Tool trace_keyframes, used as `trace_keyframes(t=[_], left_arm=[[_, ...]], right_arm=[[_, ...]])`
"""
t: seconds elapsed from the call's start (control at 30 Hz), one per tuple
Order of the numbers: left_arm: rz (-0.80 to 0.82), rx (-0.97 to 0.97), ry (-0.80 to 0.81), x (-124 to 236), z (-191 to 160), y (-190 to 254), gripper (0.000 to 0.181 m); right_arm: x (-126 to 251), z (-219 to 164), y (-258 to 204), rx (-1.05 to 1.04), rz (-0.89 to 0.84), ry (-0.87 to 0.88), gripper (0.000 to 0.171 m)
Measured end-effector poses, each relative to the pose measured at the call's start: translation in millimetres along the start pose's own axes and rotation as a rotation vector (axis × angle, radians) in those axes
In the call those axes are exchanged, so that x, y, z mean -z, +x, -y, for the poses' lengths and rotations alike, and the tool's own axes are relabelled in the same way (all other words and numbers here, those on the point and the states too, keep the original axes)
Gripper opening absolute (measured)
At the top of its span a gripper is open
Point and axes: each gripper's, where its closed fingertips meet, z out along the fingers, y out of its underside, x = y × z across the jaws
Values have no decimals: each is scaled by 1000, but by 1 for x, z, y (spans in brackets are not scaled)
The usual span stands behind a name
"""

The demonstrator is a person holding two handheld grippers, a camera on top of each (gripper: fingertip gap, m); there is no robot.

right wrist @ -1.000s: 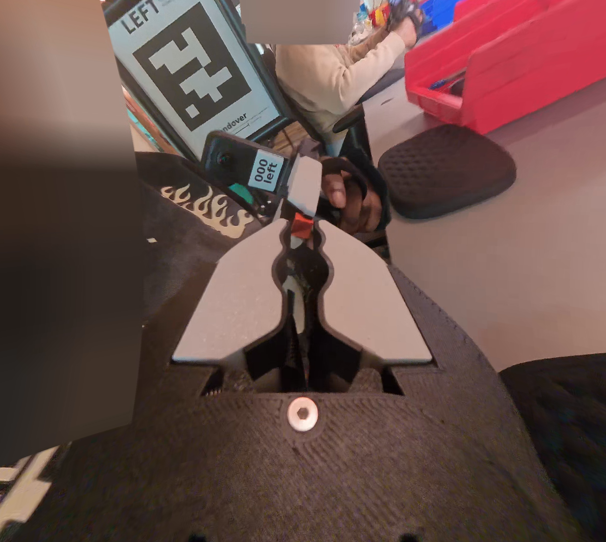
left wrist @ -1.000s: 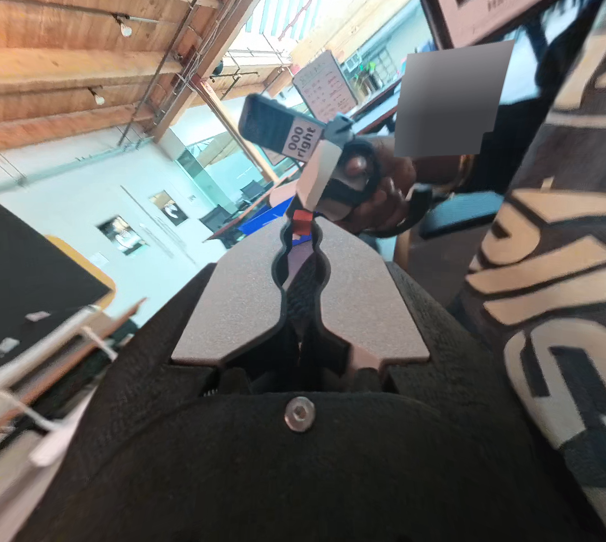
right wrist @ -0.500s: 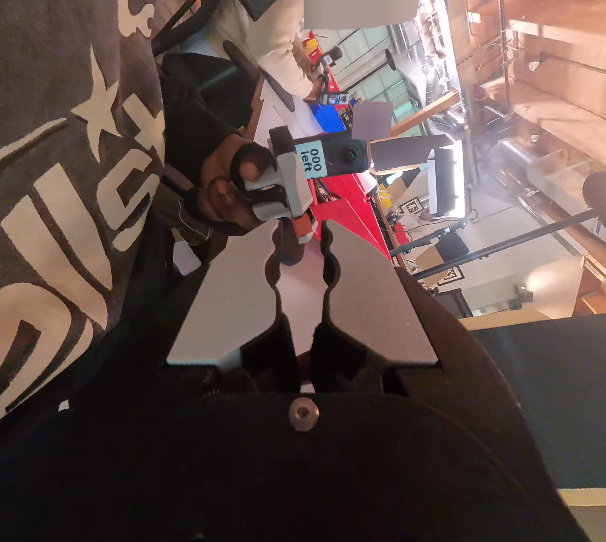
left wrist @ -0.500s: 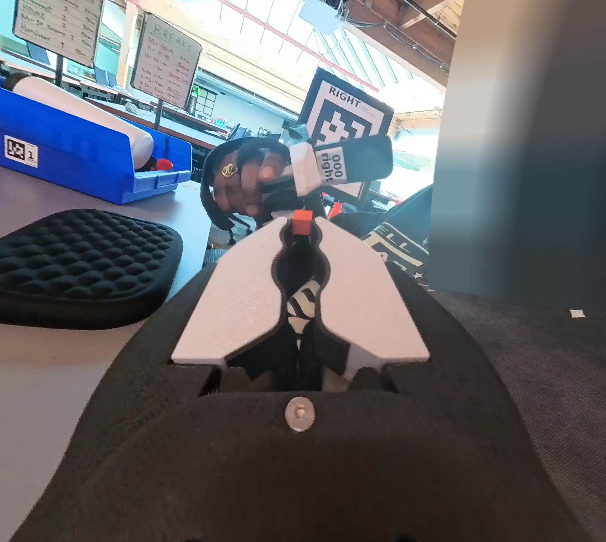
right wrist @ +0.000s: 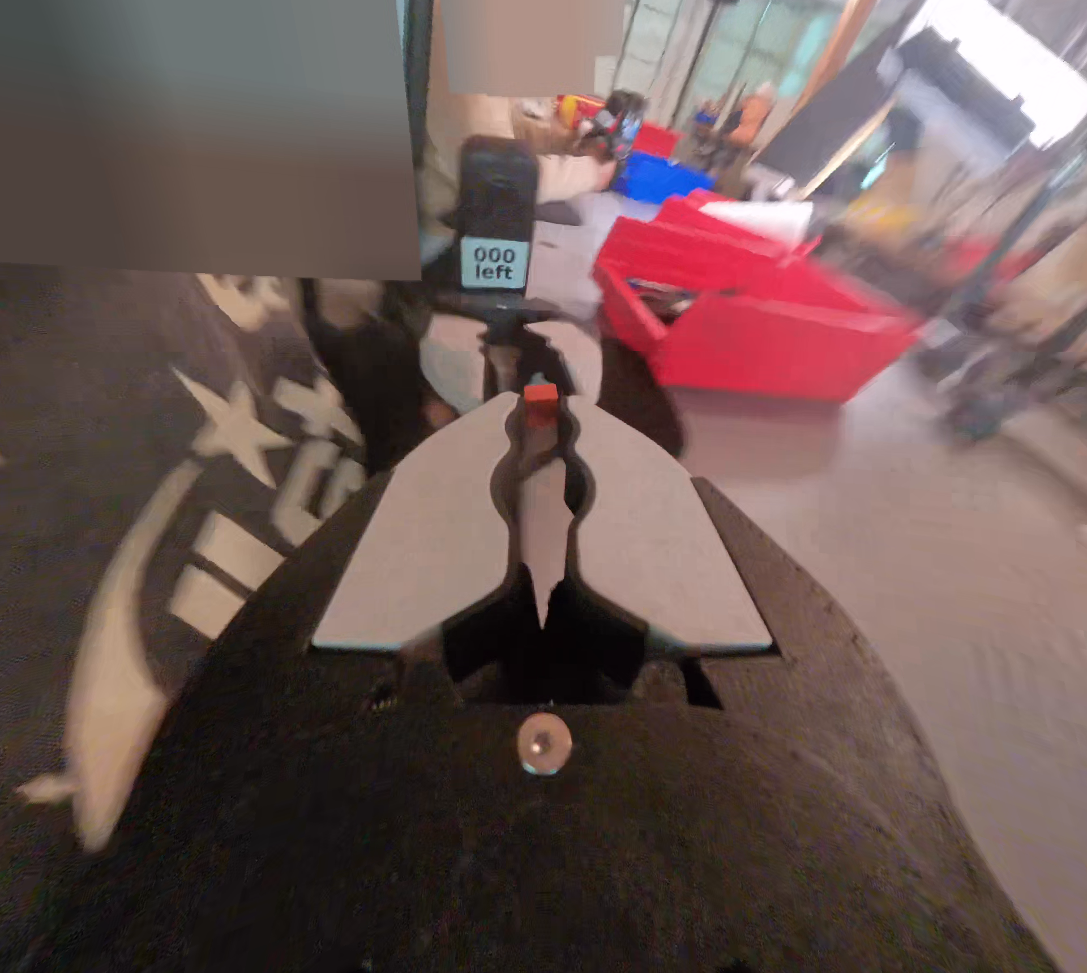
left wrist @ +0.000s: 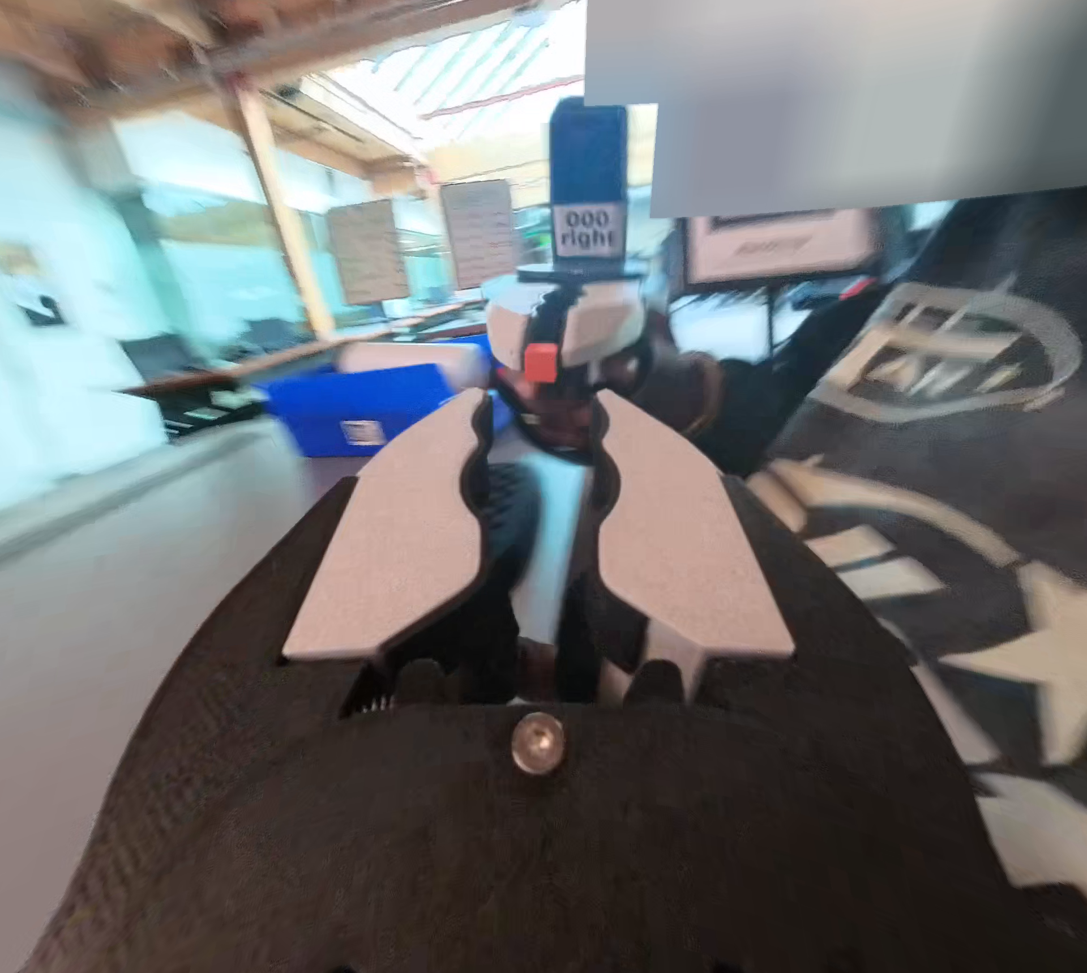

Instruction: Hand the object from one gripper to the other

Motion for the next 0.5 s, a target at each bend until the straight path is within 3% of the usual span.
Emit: trace_keyframes(t=[0.07,0.17,0.5], left_arm=[[89,-267,-56,0,-4,-3,32],[144,-515,-72,-3,-2,0,30],[134,-653,-157,-6,-13,5,13]], right_arm=[[0,-4,-2,-369,127,6,11],[-1,-12,-4,-650,236,7,10],[-3,-21,-9,-747,276,-43,10]])
